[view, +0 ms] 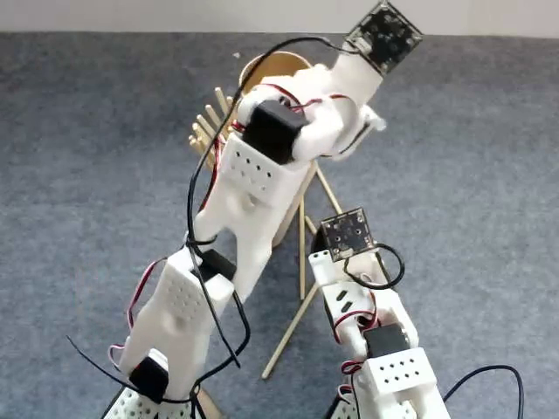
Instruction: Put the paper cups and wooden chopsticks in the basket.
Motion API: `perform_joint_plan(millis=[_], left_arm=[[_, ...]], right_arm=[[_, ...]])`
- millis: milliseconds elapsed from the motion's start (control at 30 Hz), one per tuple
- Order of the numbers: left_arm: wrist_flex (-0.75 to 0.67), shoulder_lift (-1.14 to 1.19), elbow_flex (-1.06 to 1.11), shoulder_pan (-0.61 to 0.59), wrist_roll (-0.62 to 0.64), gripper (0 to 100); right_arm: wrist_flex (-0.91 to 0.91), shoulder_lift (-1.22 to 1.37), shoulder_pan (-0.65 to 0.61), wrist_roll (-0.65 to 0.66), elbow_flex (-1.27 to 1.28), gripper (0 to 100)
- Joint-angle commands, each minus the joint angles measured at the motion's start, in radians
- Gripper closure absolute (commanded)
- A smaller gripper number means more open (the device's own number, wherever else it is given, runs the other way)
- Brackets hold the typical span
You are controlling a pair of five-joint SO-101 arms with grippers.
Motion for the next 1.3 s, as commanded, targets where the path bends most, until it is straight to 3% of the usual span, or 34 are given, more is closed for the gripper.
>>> perform_joint_plan(millis=[0,533,767,833,1000,1267], left_arm=[[-0.063,-0.005,0.001,-0.007,-0.015,79],[-0.241,-0.005,0.125,-0.113,-0.011,79],[-0.249,-0.005,0.153,-0.171,-0.011,79],[-0.244,-0.004,0.156,-0.171,-0.012,82],[-0.247,-0.004,0.156,-0.156,-0.015,100],[-0.252,-0.013,0.147,-0.151,-0.017,100]], right_arm=[[-0.018,-0.021,-0.005,0.011,0.021,87.5],[-0.018,-0.021,-0.035,0.011,0.021,87.5],[-0.018,-0.021,-0.035,0.011,0.021,87.5],[-0.018,-0.021,-0.035,0.011,0.021,87.5],[-0.018,-0.021,-0.035,0.011,0.021,87.5],[-0.018,-0.021,-0.036,0.011,0.021,87.5]])
